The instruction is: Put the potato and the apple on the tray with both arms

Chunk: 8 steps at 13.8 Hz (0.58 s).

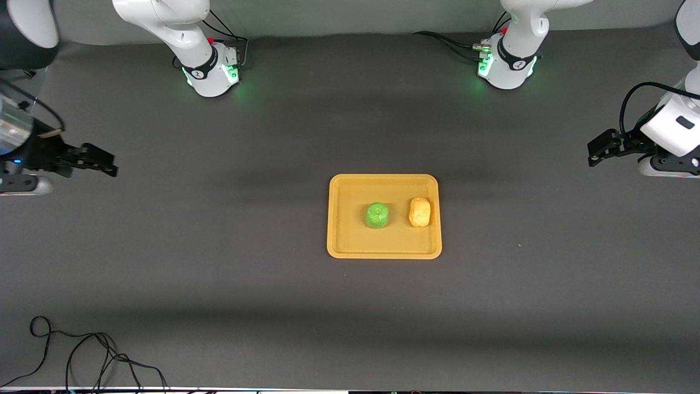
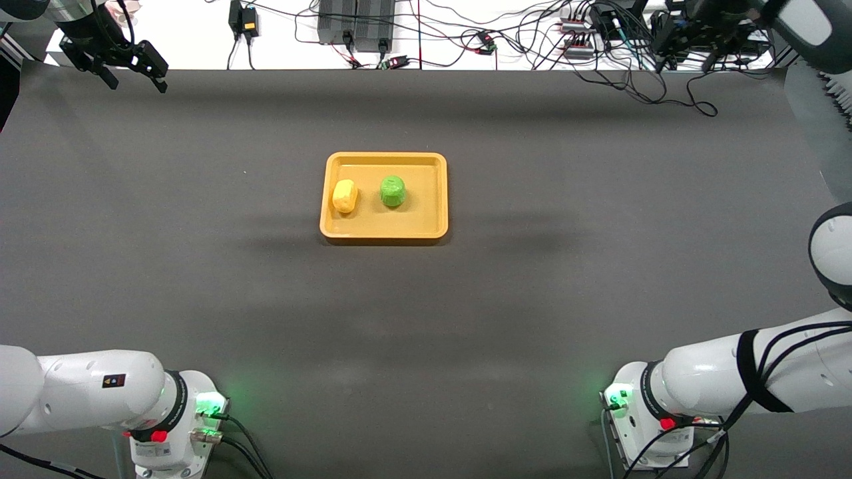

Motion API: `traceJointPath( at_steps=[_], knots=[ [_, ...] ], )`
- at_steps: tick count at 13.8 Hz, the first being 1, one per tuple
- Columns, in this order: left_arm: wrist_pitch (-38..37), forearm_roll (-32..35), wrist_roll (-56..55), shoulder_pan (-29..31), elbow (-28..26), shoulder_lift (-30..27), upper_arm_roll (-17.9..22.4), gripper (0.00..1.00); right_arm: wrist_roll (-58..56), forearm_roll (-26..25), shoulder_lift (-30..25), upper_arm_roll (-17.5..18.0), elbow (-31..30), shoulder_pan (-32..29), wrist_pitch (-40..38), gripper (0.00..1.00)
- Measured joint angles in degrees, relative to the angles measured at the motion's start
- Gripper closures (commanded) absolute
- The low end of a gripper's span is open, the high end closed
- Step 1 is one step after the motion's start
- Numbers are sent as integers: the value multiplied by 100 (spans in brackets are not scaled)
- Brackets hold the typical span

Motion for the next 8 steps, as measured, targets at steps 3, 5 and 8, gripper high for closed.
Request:
traceJointPath(
  at_steps=[3,5,8],
  knots=[
    [0,0,-4,-38,-6,0,-11,0,-79,0,-70,-157,-118,4,0,0],
    [0,0,-7,-51,-13,1,-15,0,-79,0,-172,-165,-255,13,0,0],
    [0,0,-8,-51,-15,1,-15,0,-79,0,-202,-165,-273,45,0,0]
  ],
)
